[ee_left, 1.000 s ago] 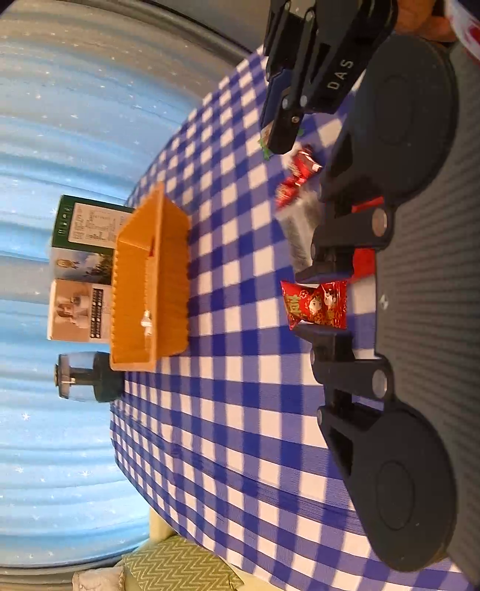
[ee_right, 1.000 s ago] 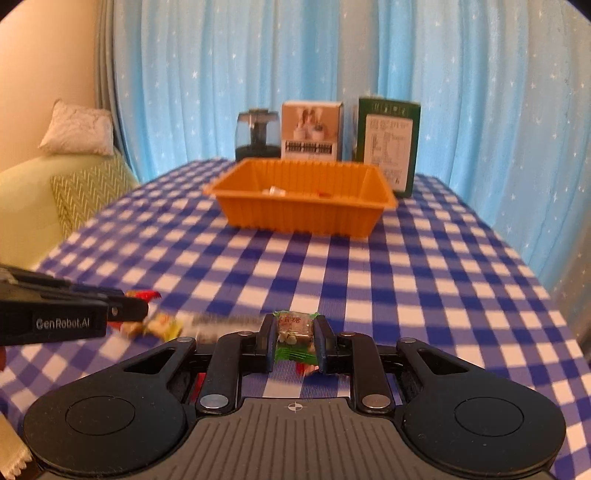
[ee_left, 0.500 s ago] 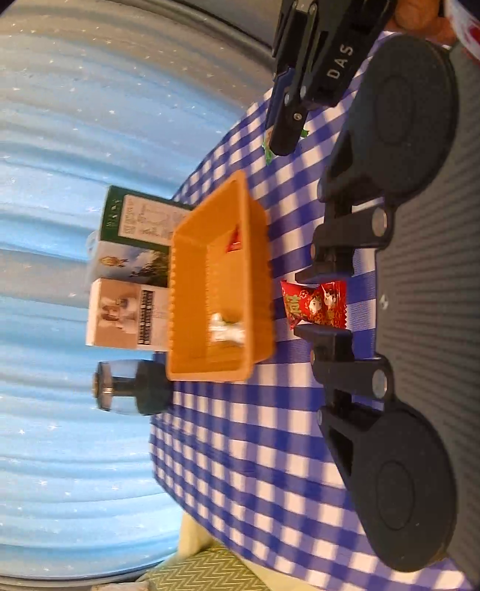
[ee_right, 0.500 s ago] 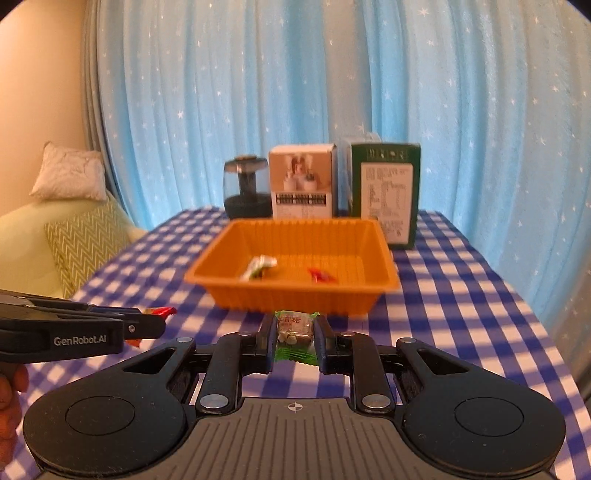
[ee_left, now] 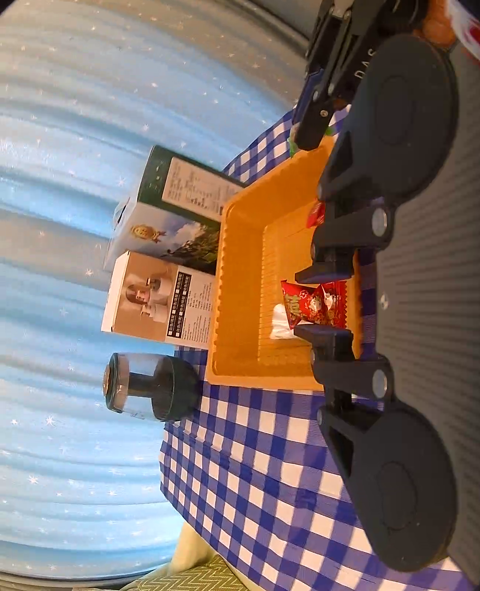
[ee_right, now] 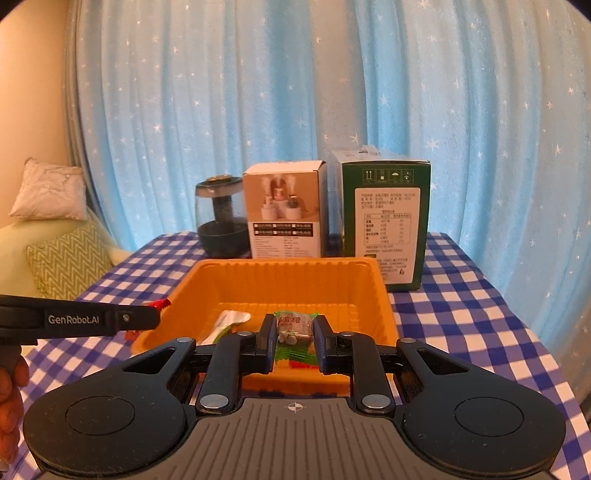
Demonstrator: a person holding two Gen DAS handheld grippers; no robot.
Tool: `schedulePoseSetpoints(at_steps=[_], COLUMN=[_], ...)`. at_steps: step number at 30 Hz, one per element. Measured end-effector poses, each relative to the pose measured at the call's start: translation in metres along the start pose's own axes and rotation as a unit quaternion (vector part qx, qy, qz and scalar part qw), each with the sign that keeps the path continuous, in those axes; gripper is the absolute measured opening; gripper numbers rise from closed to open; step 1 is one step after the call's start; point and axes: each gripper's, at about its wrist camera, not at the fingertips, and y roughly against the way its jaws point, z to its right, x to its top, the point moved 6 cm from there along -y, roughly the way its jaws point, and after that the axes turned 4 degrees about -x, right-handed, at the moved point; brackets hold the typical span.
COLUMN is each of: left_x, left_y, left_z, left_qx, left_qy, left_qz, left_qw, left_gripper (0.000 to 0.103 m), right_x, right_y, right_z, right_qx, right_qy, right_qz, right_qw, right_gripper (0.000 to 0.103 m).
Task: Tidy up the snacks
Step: 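Carry both candies over the orange tray with both tools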
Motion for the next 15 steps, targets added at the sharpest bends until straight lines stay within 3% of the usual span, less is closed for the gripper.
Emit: schedulePoseSetpoints(at_steps=[6, 15], left_x=[0.011, 0.009], left_y=[-0.025, -0.04], left_z=[-0.015, -0.022], left_qx=[0.005, 0.008], left_qy=[0.025, 0.018], left_qz=[0.0, -0.013], left_qw=[0.9997, 0.9997], left_gripper=[0.02, 0.021], right_x=[0.003, 0.002], right_y=[-0.028, -0.046], right_z=[0.013, 0.019], right_qx=[-0.007, -0.008], right_qy=[-0.026, -0.045], right_qz=[-0.01, -0.023], right_qw=[1.0, 0.999], right_gripper=[0.022, 0.022])
